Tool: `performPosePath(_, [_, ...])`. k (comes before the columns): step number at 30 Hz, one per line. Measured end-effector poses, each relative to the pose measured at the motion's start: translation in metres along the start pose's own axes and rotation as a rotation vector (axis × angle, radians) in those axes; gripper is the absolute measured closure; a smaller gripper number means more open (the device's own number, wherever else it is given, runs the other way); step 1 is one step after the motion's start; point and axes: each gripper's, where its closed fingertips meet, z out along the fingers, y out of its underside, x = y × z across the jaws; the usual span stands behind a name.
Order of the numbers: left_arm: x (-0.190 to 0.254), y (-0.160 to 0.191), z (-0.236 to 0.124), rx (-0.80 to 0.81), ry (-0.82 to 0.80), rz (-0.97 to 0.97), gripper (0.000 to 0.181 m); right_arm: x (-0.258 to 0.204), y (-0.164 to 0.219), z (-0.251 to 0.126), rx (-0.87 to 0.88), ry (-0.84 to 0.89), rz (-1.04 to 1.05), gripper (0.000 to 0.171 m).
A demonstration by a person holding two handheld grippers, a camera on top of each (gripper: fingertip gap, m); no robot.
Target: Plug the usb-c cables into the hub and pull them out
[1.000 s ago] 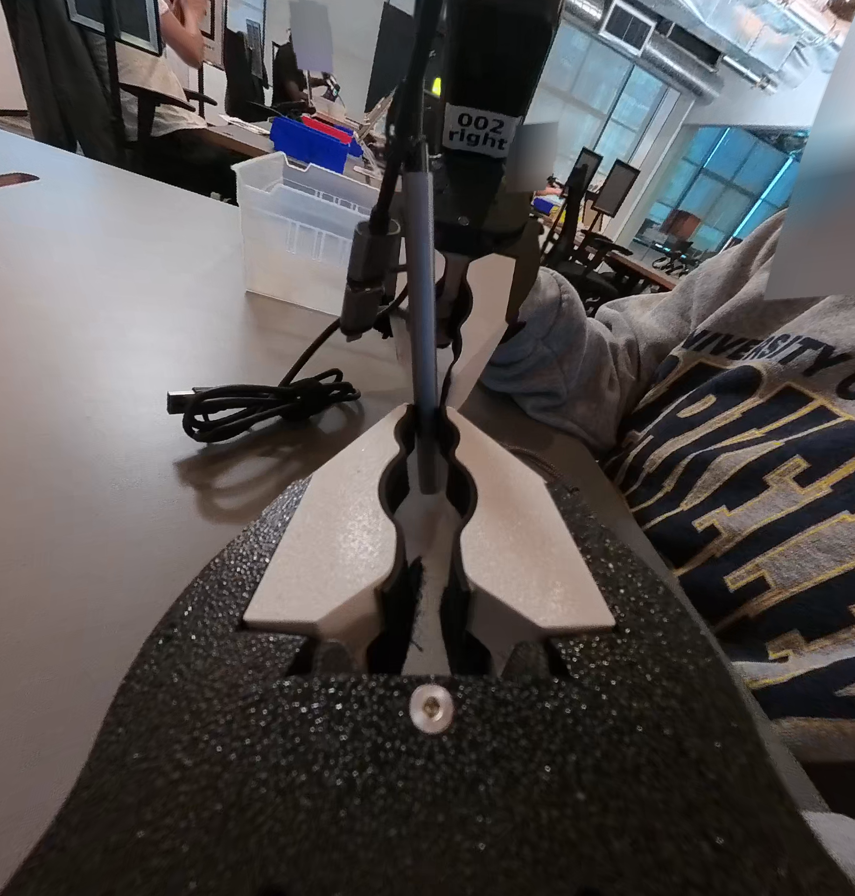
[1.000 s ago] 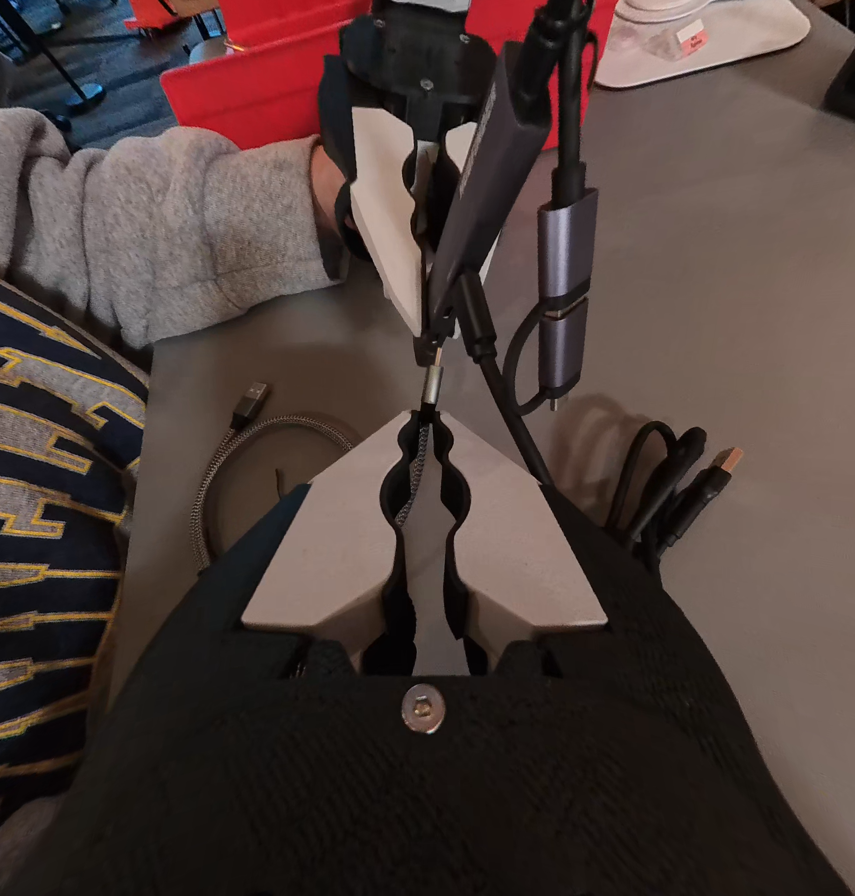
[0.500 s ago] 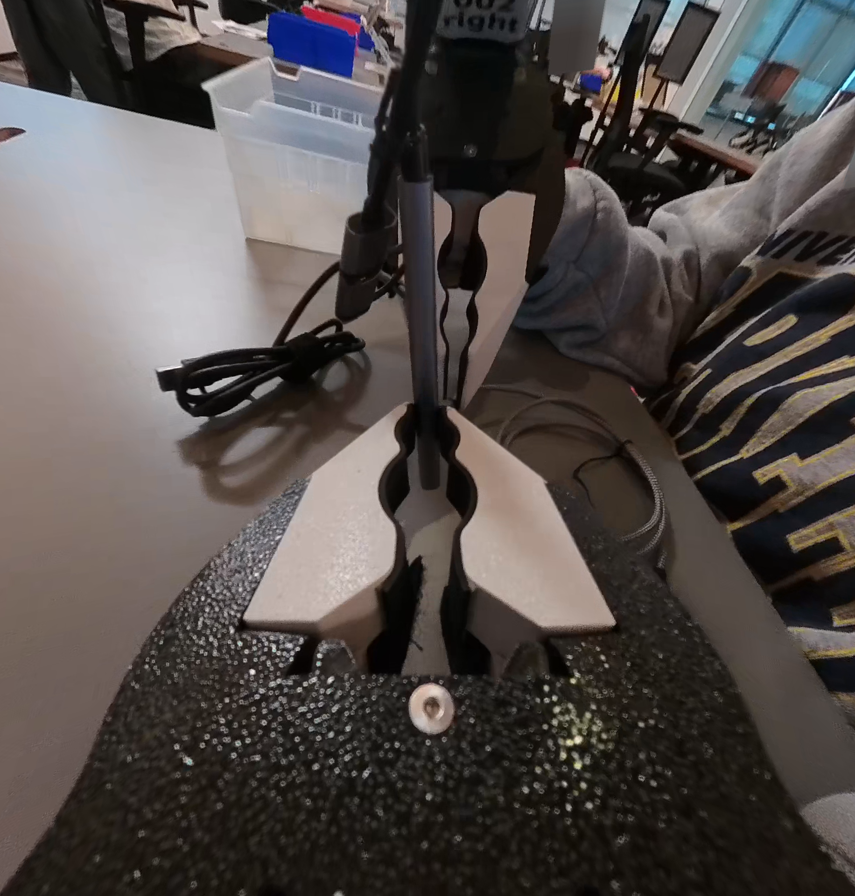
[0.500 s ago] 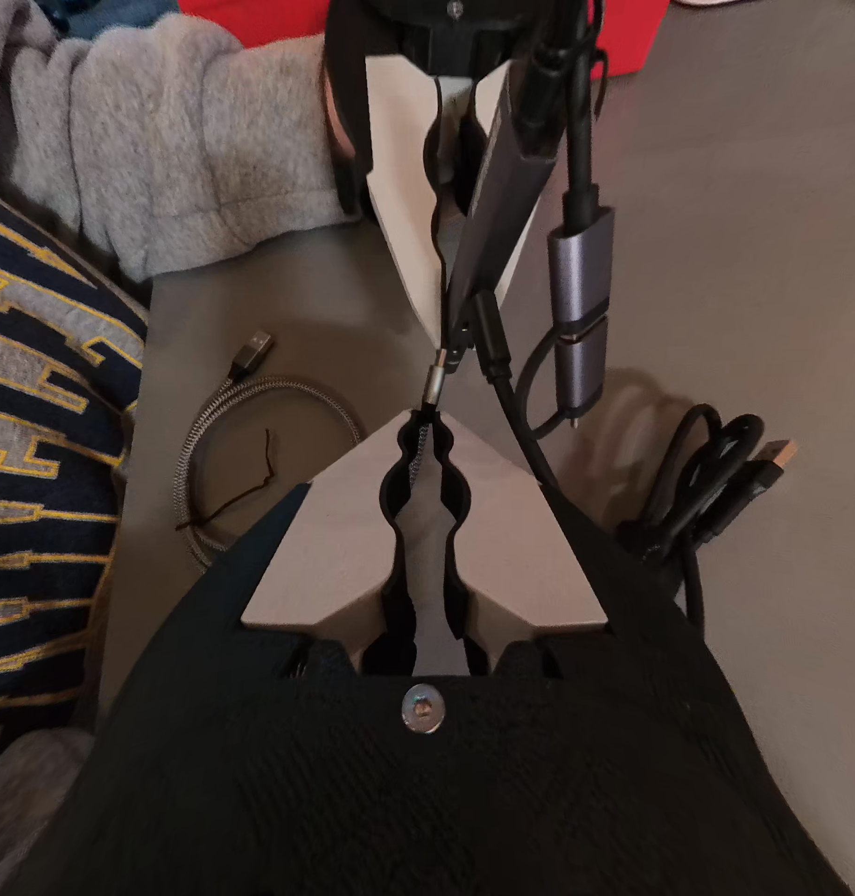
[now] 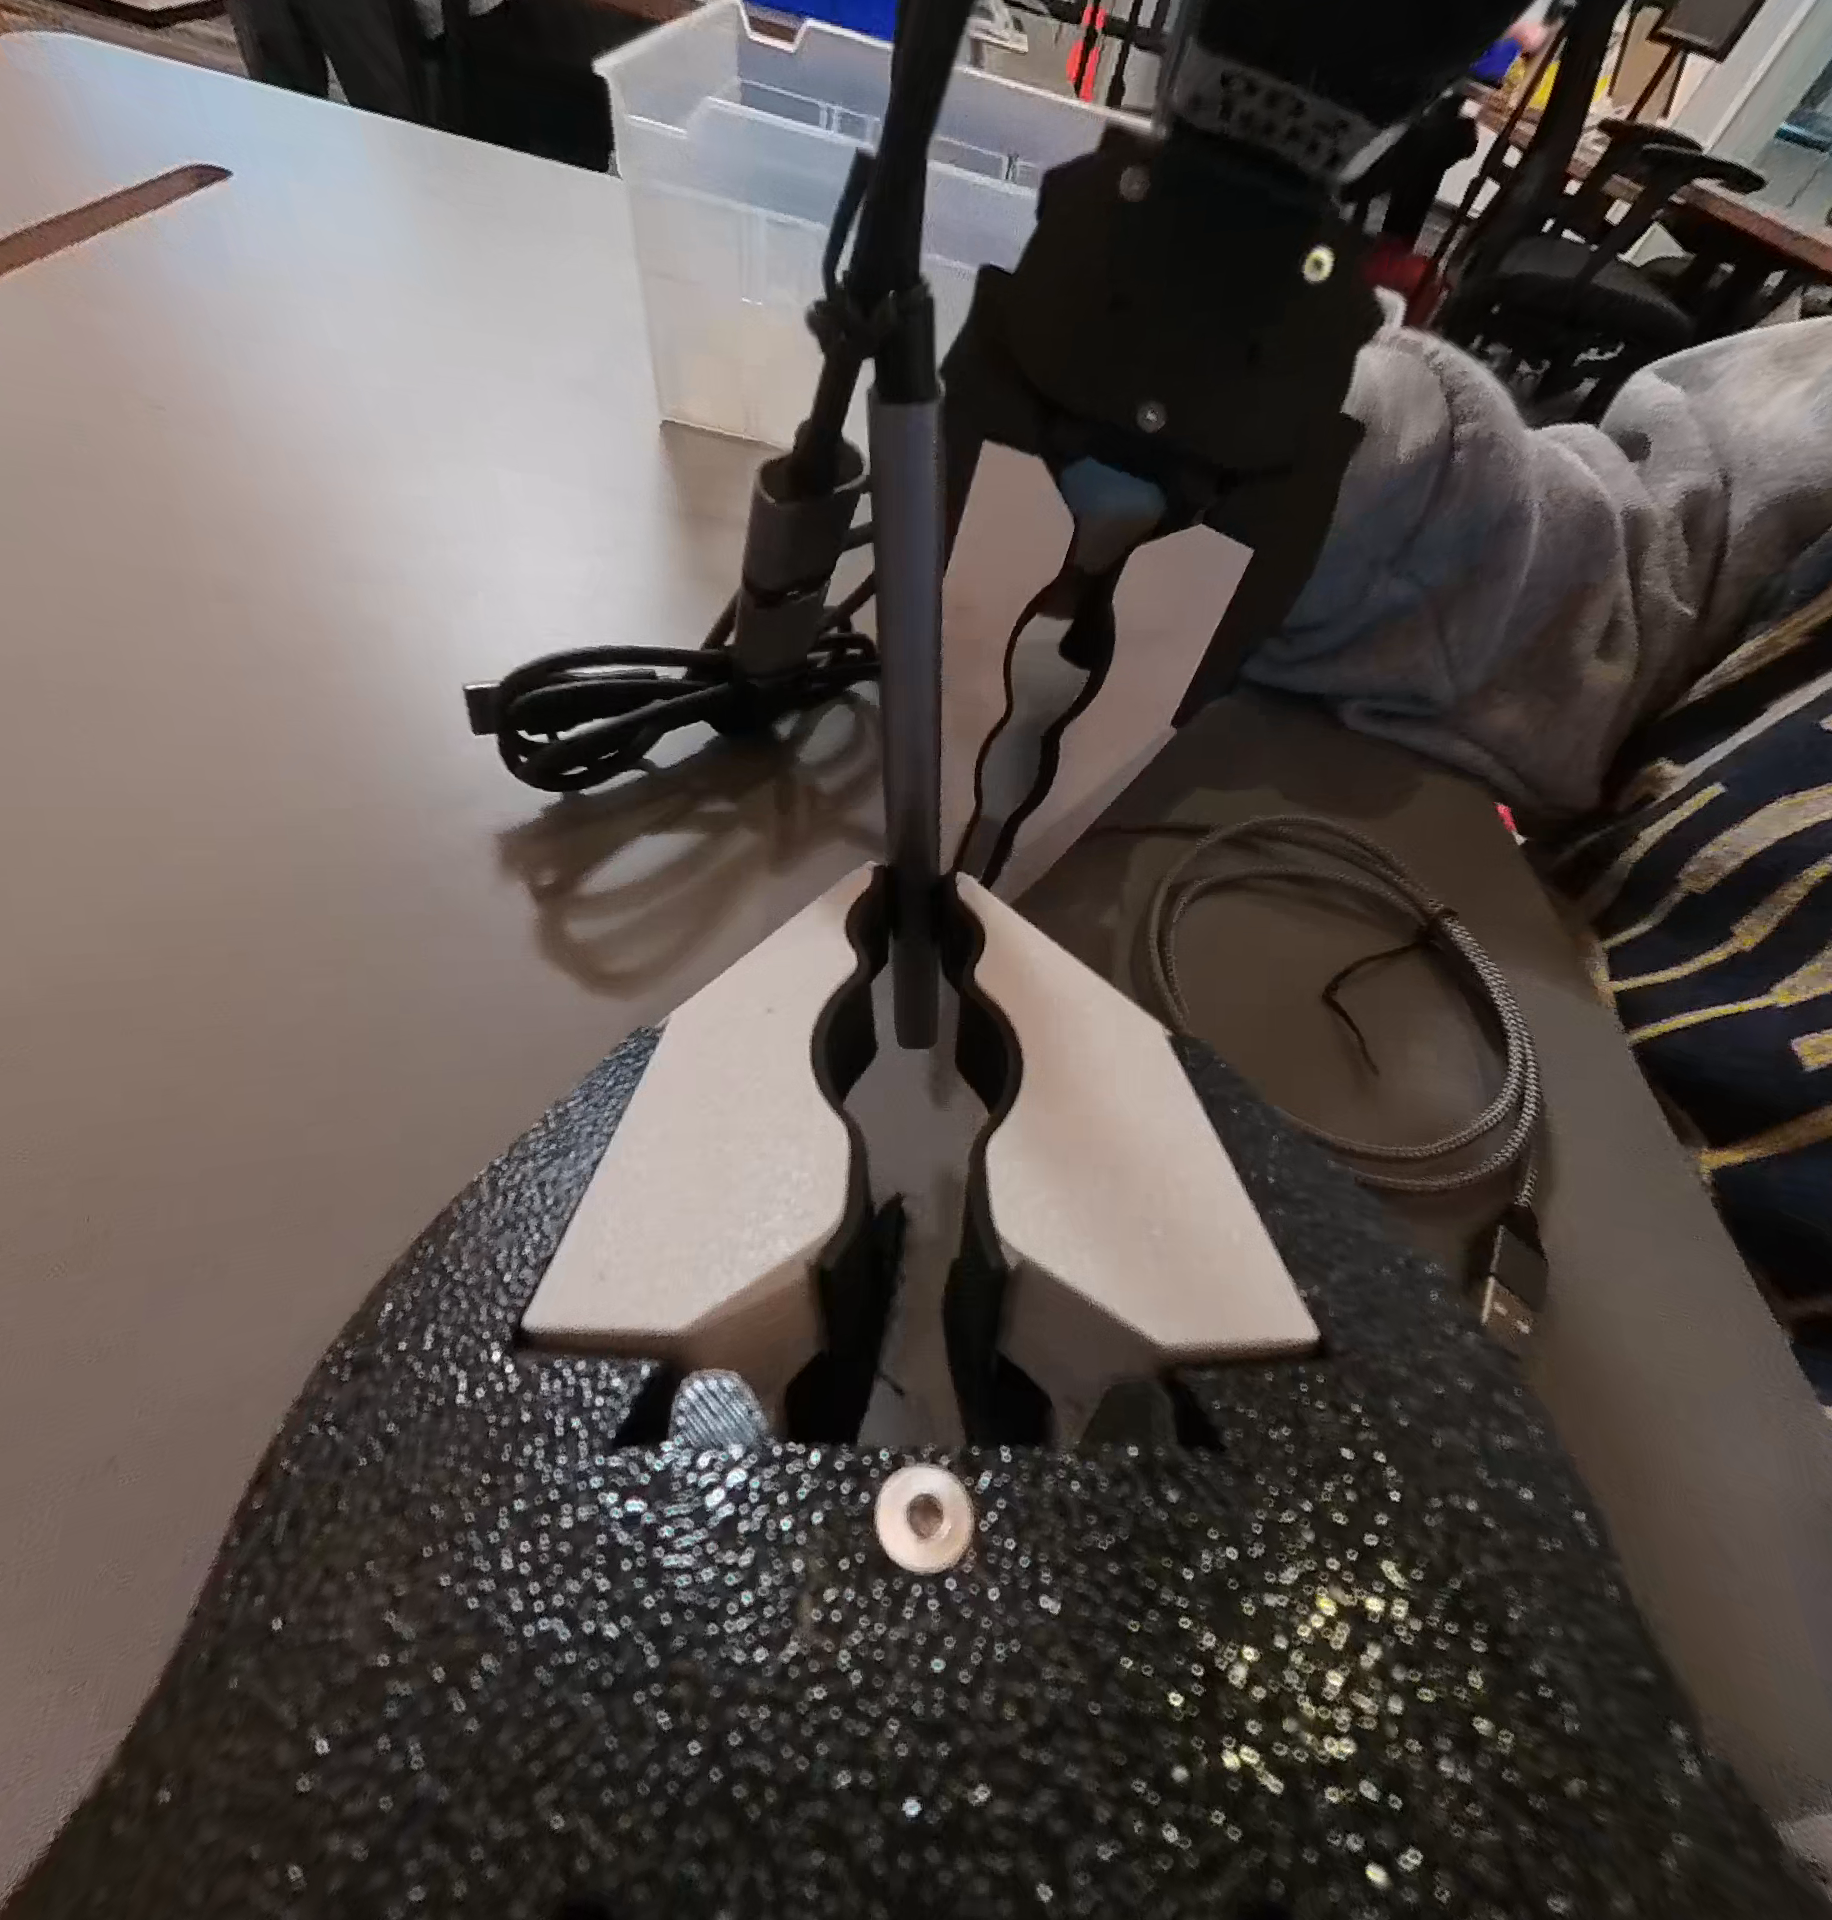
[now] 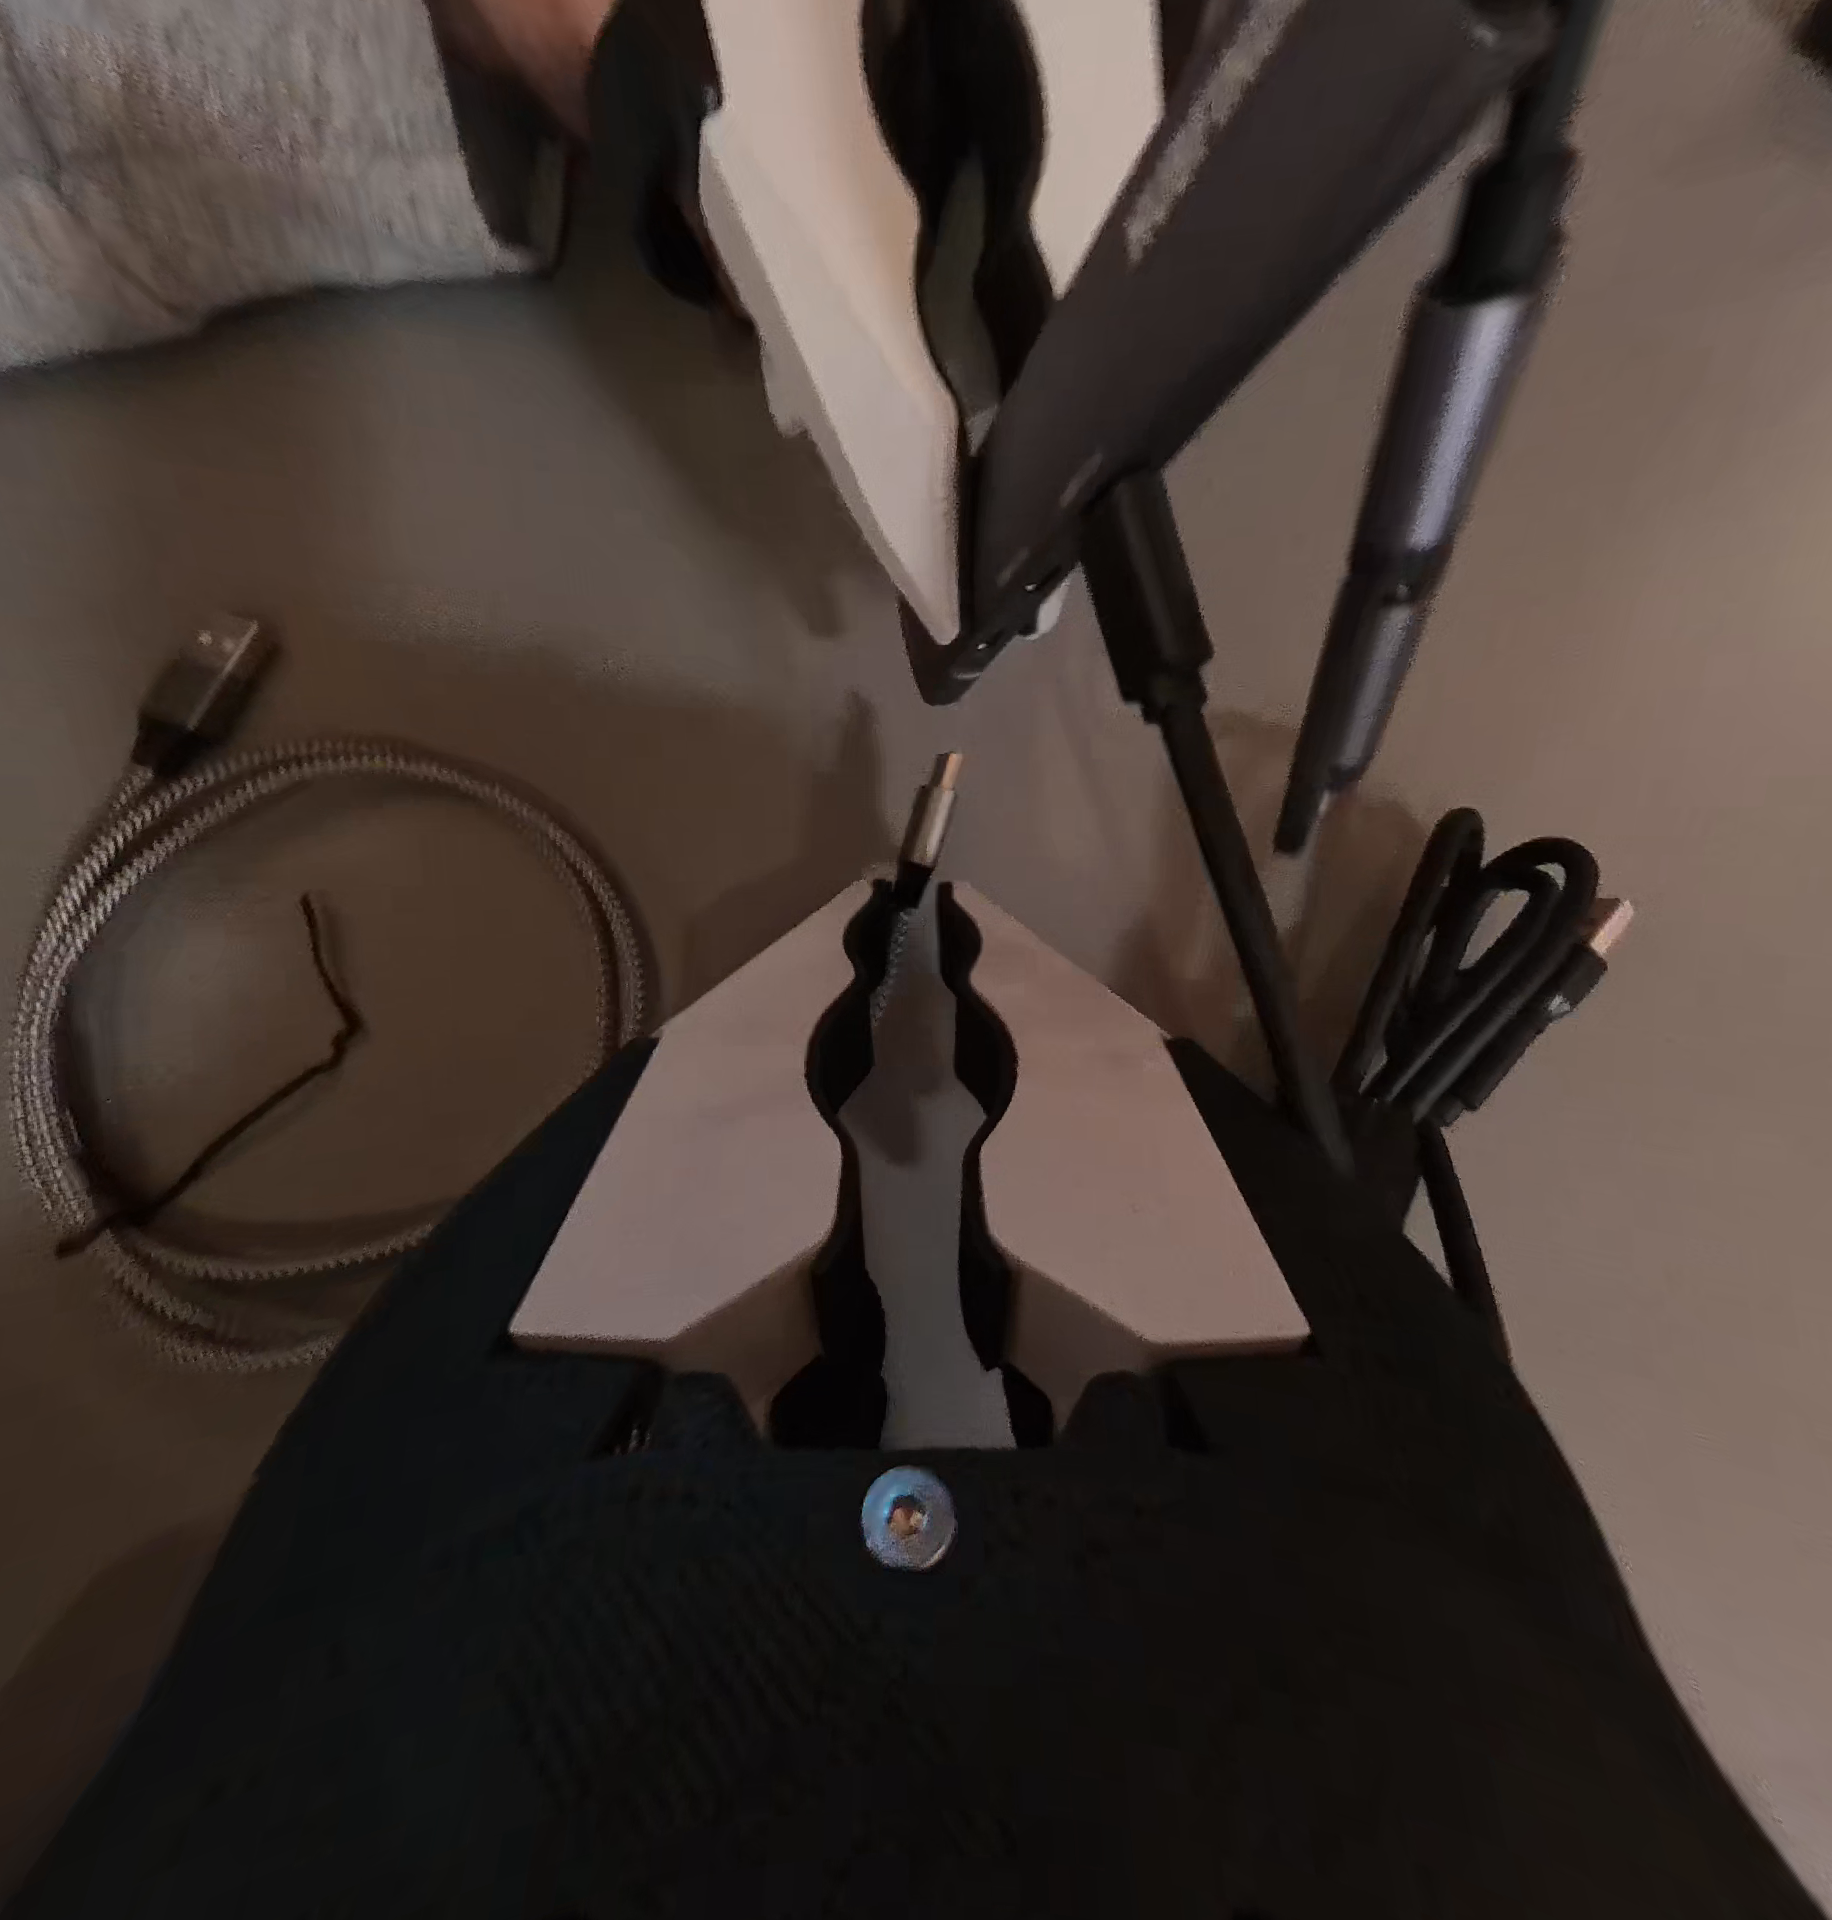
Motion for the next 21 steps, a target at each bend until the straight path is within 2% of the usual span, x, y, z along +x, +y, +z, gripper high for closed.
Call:
performPosePath(1, [-0.001, -0.001, -0.001, 0.007, -0.003, 0.000, 0.174, 0.000, -0.001, -0.001, 0.036, 0.005, 0.028, 0.160])
performPosePath(4, [-0.001, -0.003, -0.002, 0.027, 0.001, -0.006, 0.174, 0.001, 0.009, -0.002, 0.068, 0.028, 0.133, 0.144])
performPosePath(7, [-0.001, -0.004, -0.002, 0.029, 0.008, -0.014, 0.174, 0.002, 0.014, -0.008, 0.100, 0.061, 0.216, 0.143])
performPosePath(13, [0.003, -0.005, -0.002, 0.037, 0.028, -0.003, 0.175, -0.004, 0.019, -0.010, 0.106, 0.103, 0.306, 0.147])
performPosePath(16, [0.006, -0.008, -0.004, 0.056, 0.050, 0.004, 0.175, -0.011, 0.019, -0.008, 0.093, 0.128, 0.312, 0.169])
performPosePath(21, [0.015, -0.011, -0.006, 0.086, 0.093, 0.046, 0.174, -0.021, 0.000, -0.024, 0.139, 0.126, 0.257, 0.170])
